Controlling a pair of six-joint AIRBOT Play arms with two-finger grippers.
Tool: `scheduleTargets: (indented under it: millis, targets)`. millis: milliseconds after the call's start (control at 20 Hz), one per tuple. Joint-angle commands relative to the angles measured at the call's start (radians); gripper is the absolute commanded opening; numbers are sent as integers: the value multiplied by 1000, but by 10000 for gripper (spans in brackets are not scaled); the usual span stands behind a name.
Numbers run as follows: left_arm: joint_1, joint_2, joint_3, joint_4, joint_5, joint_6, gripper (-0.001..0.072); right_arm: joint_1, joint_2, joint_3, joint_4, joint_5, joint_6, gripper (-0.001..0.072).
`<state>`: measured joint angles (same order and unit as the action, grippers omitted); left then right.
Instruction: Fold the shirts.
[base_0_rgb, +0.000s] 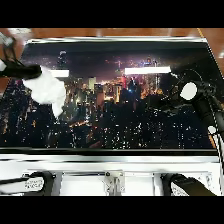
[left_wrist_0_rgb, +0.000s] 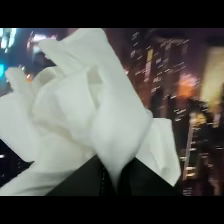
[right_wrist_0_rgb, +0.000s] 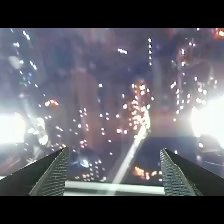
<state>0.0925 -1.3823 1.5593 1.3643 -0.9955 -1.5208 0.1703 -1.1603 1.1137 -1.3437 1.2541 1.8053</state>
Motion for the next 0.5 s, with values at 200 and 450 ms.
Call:
scheduleTargets:
  millis: [200,450]
  targets:
    - [-290,467,5,-93,3,-117,49,1,77,1,2,55,-167,555]
    - [-494,458,-24,-92,-10,-185,49,1,210,1,-10,125,-219,672]
